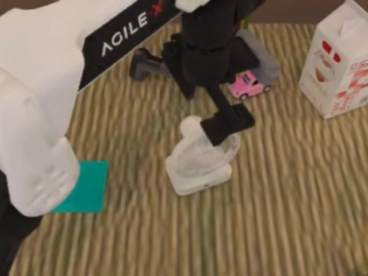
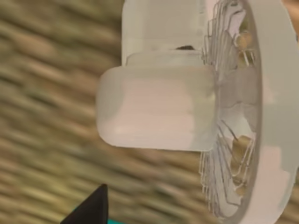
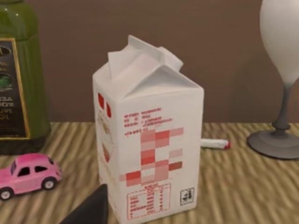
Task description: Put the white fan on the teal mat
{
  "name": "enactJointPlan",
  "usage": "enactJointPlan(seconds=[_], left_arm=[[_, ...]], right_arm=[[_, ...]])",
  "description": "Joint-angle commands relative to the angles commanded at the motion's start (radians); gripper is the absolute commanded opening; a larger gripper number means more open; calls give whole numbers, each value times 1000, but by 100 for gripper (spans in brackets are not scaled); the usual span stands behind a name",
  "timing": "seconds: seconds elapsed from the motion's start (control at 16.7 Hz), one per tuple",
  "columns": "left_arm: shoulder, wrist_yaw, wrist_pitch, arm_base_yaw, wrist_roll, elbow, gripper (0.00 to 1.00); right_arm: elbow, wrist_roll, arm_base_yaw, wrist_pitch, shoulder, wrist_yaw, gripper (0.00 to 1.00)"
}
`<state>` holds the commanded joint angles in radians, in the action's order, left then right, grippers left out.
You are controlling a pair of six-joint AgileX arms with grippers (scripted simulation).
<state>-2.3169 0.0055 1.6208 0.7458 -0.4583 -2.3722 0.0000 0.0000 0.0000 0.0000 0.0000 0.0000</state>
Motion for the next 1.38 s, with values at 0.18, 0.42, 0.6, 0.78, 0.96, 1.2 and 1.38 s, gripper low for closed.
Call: enactJointPlan(seconds=[0.18,0.42,0.6,0.78,0.96,1.2,1.38], left_arm=[[25,0,-91,0,0,123,100],[51,-1,-200,1,1,259,100],[53,-1,-209,1,1,268,100],[53,-1,-209,1,1,268,85],[53,-1,-209,1,1,268,62],[53,-1,-209,1,1,268,32],[53,-1,-209,1,1,268,10]], right_arm=[[0,0,0,0,0,0,100],[0,0,0,0,0,0,100],[0,0,0,0,0,0,100],[0,0,0,0,0,0,100],[0,0,0,0,0,0,100],[0,0,0,0,0,0,100],[0,0,0,0,0,0,100]])
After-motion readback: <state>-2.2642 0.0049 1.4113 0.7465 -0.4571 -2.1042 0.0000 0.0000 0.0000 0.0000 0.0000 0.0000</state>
